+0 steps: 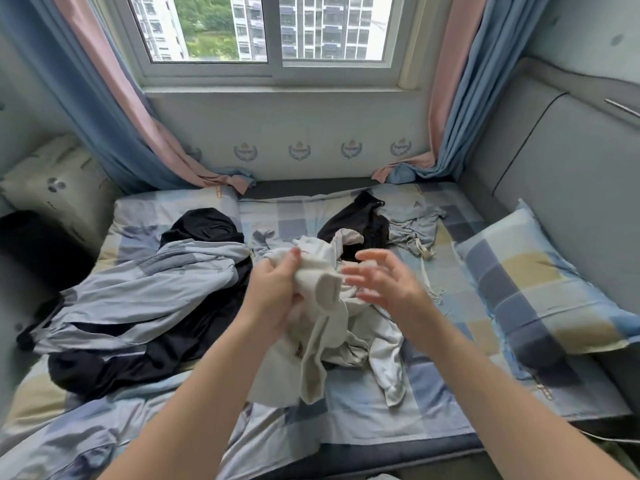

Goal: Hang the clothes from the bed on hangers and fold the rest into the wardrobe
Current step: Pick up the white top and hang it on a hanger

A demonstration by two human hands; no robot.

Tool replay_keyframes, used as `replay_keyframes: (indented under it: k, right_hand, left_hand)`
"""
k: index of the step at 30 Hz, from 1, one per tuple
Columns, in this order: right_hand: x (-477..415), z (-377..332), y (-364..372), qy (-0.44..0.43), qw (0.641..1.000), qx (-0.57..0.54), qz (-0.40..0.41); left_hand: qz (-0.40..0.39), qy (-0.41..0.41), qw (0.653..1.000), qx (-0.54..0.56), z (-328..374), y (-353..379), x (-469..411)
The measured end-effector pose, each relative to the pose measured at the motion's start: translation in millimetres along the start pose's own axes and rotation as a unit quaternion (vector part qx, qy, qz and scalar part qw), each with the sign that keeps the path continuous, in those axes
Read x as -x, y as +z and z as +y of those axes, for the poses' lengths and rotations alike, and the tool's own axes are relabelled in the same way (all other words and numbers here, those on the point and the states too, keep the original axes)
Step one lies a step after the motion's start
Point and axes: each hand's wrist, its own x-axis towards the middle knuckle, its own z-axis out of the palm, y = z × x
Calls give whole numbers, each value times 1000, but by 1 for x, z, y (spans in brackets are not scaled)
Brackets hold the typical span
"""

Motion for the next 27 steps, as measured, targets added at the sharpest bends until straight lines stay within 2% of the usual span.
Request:
replay_keyframes:
  k: [2, 5, 7, 11, 13, 18, 24, 27]
  right_hand:
    - [13, 19, 3, 30, 995, 67, -74]
    - [19, 41, 16, 63, 982, 124, -131]
    - [14, 51, 25, 56, 983, 145, -93]
    - [0, 53, 19, -17, 991, 83, 100]
    - [-10, 46, 0, -48, 984, 72, 156]
    - [-43, 47, -55, -108, 953, 224, 174]
    - [-50, 79, -137, 34, 938, 329, 102]
    - [-50, 93, -181, 66, 934, 337, 97]
  left_hand:
    - [13, -21, 995, 92, 4, 2, 2]
    - [-19, -15, 994, 111, 5, 13, 10]
    - [-46, -9, 992, 119, 7, 27, 16]
    - [-81, -1, 986, 143, 22, 56, 22]
    - [-89, 3, 985, 151, 26, 70, 22]
    - [-95, 3, 983, 158, 26, 111, 15]
    - [-61, 28, 980, 190, 28, 137, -5]
    - [-37, 32, 978, 201, 22, 141, -16]
